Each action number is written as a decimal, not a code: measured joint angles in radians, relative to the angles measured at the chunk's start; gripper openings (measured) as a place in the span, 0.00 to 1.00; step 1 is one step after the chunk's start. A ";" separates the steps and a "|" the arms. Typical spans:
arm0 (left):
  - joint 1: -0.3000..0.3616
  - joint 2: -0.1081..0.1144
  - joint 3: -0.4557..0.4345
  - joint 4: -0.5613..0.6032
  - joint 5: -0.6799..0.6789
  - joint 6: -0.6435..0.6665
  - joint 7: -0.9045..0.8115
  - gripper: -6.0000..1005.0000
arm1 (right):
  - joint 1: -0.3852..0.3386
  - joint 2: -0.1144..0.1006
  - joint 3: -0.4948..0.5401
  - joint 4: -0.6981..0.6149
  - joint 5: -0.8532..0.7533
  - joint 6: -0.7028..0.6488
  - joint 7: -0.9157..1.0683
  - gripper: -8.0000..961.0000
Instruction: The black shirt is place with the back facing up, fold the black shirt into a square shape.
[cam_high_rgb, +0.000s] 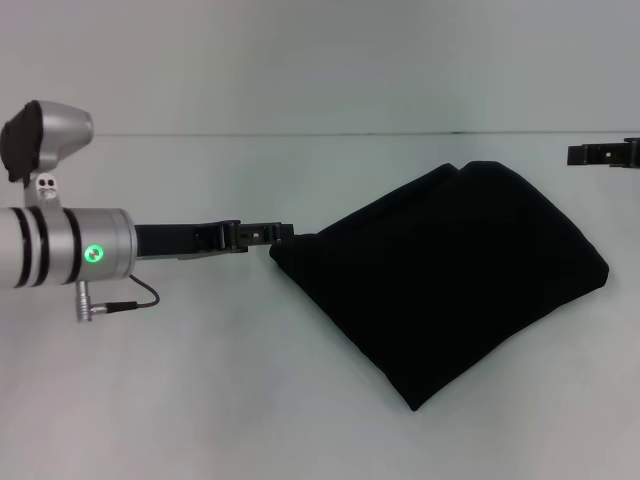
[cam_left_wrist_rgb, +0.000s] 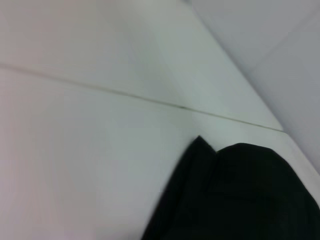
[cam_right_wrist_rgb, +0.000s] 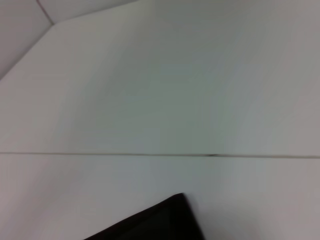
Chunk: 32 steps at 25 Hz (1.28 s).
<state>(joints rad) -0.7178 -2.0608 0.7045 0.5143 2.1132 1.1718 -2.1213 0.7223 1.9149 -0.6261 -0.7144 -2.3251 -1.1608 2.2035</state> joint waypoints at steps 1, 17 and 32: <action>-0.013 0.004 0.004 -0.020 0.004 -0.019 -0.027 0.91 | -0.001 0.000 0.001 -0.001 0.004 -0.004 -0.005 0.70; -0.086 -0.020 0.015 -0.151 0.022 -0.173 -0.124 0.90 | 0.006 0.009 -0.005 -0.002 0.006 -0.002 -0.038 0.86; -0.105 -0.048 0.017 -0.155 0.023 -0.205 -0.125 0.90 | 0.011 0.011 -0.006 -0.002 0.003 -0.001 -0.064 0.86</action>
<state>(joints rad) -0.8229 -2.1092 0.7210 0.3589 2.1366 0.9671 -2.2461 0.7329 1.9257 -0.6320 -0.7165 -2.3224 -1.1620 2.1391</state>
